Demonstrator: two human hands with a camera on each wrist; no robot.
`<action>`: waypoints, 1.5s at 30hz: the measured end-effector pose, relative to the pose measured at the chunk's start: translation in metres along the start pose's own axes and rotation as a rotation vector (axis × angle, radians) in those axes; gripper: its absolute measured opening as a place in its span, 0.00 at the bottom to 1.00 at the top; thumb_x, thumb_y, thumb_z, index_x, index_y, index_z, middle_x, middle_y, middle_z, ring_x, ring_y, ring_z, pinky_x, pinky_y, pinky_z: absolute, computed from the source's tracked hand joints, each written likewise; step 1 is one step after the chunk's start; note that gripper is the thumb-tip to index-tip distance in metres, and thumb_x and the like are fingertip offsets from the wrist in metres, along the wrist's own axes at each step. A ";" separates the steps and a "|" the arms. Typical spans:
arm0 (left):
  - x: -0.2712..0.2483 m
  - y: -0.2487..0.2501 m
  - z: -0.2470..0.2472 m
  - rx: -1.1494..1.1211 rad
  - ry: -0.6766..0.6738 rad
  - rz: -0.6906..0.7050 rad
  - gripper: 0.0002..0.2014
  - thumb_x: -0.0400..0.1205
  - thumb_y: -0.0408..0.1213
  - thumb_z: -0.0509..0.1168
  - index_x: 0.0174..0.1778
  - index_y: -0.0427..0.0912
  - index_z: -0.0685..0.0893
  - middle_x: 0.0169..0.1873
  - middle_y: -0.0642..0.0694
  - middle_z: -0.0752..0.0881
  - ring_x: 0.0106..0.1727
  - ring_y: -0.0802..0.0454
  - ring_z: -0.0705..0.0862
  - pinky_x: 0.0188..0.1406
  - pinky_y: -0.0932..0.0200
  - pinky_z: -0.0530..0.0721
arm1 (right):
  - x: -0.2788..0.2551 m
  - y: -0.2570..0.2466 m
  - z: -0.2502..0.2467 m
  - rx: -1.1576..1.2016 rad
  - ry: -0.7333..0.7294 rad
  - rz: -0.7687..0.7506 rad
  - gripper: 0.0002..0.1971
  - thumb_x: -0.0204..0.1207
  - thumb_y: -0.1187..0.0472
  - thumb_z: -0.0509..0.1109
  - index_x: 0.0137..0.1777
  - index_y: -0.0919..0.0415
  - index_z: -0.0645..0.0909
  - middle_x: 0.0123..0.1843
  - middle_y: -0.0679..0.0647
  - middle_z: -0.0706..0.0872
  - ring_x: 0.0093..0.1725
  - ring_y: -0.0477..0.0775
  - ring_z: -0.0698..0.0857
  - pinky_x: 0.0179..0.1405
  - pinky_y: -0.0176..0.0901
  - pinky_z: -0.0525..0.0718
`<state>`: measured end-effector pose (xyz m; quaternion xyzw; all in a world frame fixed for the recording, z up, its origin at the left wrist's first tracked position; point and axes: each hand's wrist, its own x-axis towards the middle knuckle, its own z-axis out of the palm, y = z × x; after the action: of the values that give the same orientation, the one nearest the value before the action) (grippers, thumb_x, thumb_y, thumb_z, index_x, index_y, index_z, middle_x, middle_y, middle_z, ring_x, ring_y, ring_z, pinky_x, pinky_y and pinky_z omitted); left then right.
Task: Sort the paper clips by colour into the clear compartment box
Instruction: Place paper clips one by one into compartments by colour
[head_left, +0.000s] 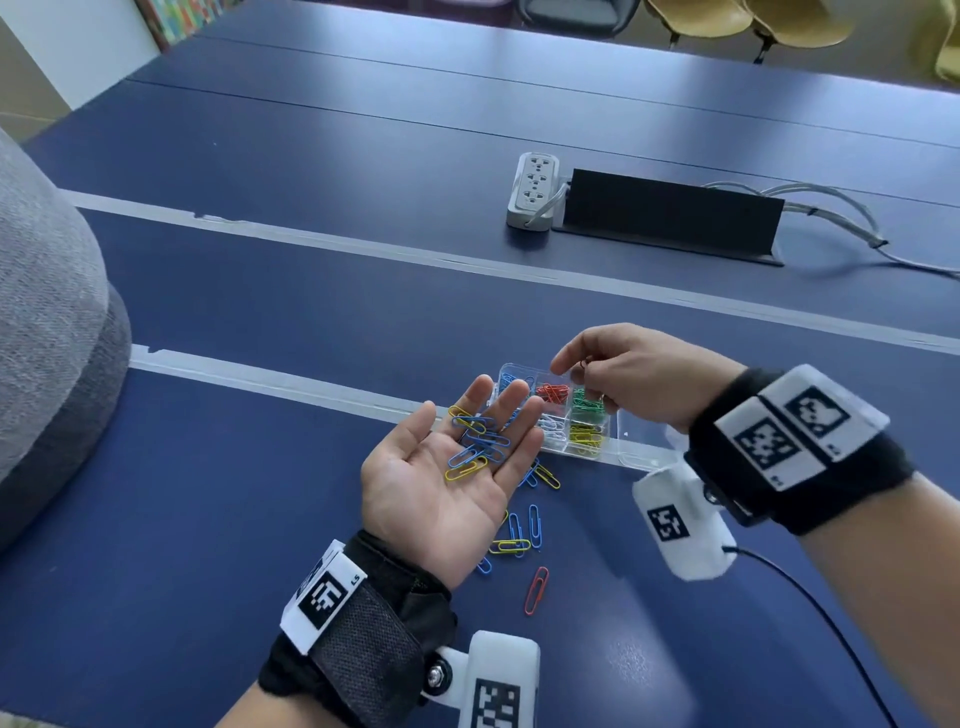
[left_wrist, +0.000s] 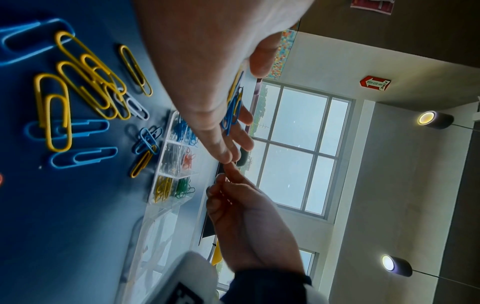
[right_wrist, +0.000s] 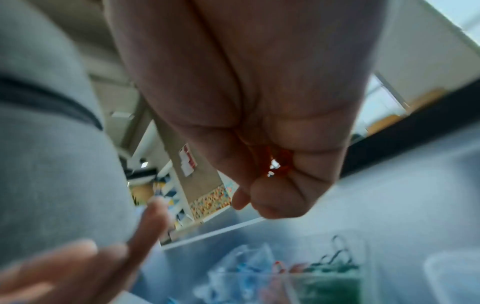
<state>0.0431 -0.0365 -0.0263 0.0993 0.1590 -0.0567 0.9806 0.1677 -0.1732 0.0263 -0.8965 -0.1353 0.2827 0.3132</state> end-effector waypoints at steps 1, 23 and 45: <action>0.000 0.000 0.000 -0.001 -0.002 0.000 0.19 0.83 0.44 0.51 0.54 0.35 0.82 0.58 0.31 0.86 0.65 0.32 0.82 0.61 0.34 0.78 | 0.004 0.000 0.000 -0.143 0.028 -0.033 0.15 0.77 0.68 0.57 0.51 0.53 0.83 0.41 0.52 0.82 0.39 0.51 0.79 0.40 0.43 0.78; 0.000 0.003 -0.004 -0.012 0.009 0.001 0.20 0.82 0.45 0.51 0.53 0.35 0.83 0.57 0.31 0.86 0.66 0.32 0.82 0.62 0.34 0.77 | 0.000 -0.001 0.020 -0.472 0.125 -0.230 0.15 0.77 0.63 0.63 0.60 0.56 0.84 0.58 0.57 0.87 0.59 0.58 0.83 0.57 0.42 0.79; -0.007 -0.001 0.000 -0.017 -0.012 -0.010 0.20 0.82 0.45 0.51 0.55 0.35 0.81 0.58 0.30 0.86 0.64 0.31 0.82 0.60 0.34 0.79 | -0.007 0.005 0.018 -0.538 0.124 -0.168 0.16 0.78 0.61 0.61 0.63 0.53 0.82 0.60 0.57 0.79 0.59 0.60 0.80 0.58 0.47 0.78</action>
<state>0.0367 -0.0372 -0.0245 0.0900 0.1540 -0.0608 0.9821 0.1518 -0.1713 0.0142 -0.9486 -0.2597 0.1545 0.0942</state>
